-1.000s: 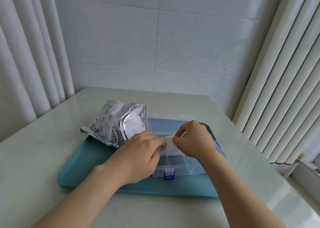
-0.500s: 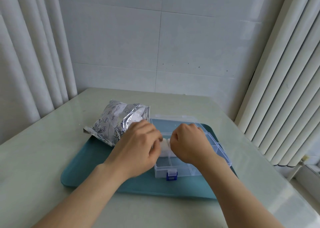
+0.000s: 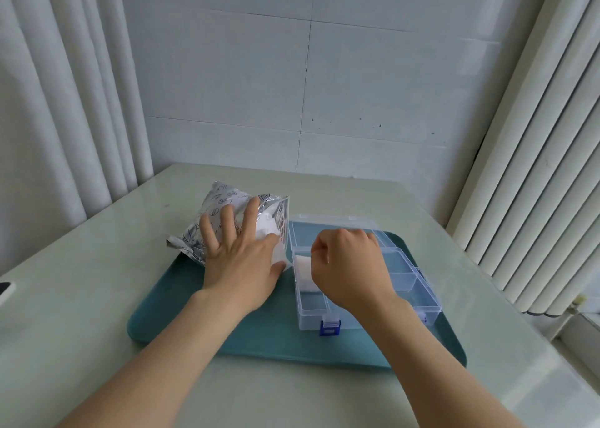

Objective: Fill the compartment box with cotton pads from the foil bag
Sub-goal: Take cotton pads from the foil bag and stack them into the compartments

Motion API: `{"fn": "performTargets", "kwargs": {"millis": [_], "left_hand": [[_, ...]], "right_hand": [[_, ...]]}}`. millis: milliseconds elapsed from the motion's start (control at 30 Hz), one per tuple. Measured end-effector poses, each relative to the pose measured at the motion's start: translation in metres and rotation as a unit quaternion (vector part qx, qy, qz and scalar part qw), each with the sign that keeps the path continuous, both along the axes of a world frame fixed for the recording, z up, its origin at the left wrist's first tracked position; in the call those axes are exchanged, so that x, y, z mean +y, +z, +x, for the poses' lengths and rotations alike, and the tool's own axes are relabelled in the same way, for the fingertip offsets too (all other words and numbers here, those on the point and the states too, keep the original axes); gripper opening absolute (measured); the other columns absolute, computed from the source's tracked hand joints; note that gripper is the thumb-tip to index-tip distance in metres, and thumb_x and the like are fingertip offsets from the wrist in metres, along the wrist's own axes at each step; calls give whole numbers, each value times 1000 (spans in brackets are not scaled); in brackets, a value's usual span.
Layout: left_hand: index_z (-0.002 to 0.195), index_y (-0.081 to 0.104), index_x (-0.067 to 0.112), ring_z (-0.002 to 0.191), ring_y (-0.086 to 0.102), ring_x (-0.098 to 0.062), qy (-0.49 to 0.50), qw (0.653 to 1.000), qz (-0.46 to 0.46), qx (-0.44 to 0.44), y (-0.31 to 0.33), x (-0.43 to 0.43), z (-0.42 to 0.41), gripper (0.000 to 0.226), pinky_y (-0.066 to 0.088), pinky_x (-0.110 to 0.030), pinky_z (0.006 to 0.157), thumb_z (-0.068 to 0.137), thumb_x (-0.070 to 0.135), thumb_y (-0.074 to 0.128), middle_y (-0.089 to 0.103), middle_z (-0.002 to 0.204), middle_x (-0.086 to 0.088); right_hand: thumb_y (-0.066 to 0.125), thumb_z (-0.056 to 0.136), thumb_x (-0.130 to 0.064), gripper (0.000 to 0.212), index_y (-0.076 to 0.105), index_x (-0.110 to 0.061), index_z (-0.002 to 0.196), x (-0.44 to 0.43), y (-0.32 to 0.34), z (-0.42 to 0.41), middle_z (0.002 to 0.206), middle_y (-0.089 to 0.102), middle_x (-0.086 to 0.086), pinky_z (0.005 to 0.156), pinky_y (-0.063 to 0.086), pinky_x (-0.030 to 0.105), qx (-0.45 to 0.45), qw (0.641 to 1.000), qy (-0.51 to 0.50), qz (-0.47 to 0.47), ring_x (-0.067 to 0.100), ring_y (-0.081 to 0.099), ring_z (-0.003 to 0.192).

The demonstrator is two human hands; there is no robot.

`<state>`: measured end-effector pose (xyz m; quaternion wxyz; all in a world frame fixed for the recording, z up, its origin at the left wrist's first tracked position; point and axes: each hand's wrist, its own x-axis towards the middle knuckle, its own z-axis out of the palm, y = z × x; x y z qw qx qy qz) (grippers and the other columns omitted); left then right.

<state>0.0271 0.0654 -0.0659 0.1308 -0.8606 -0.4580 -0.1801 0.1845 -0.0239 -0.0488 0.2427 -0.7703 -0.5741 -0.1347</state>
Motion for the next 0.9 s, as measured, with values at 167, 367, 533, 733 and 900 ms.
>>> {"fn": "performTargets", "kwargs": {"millis": [167, 367, 533, 733, 900], "left_hand": [[110, 65, 28, 148, 13, -42, 8, 999, 18, -28, 1, -5, 1, 29, 3, -64, 112, 90, 50, 68, 9, 171, -7], [90, 62, 25, 122, 41, -38, 45, 998, 23, -36, 4, -3, 0, 31, 27, -49, 91, 69, 28, 84, 43, 152, -7], [69, 55, 24, 111, 44, -37, 33, 998, 45, -35, -1, 4, -2, 43, 23, -44, 82, 56, 12, 94, 54, 141, -7], [74, 67, 19, 118, 41, -36, -28, 985, 104, -133, 6, 7, -4, 32, 24, -49, 86, 66, 13, 98, 56, 141, -8], [85, 64, 24, 103, 57, -28, -86, 963, 140, -215, 12, 4, -4, 24, 24, -40, 85, 86, 19, 87, 69, 89, 11]], "right_hand": [[45, 89, -14, 27, 70, -20, 80, -2, 1, -2, 74, 70, -3, 90, 47, 35, 9, 1000, 4, -8, 19, 60, 69], [46, 89, -13, 26, 70, -20, 81, -4, 6, -5, 73, 70, -3, 91, 46, 34, 16, 1000, 5, -11, 18, 60, 68], [45, 86, -13, 26, 70, -20, 79, -5, 7, -6, 70, 69, -3, 90, 47, 34, 22, 1000, 0, -11, 20, 59, 65], [39, 82, -17, 31, 70, -20, 78, -6, 9, -6, 68, 68, -3, 86, 51, 35, 37, 999, 4, -7, 19, 60, 64], [44, 83, -14, 27, 71, -19, 78, -7, 10, -7, 68, 68, -1, 83, 52, 34, 46, 999, 3, -9, 22, 60, 64]]}}
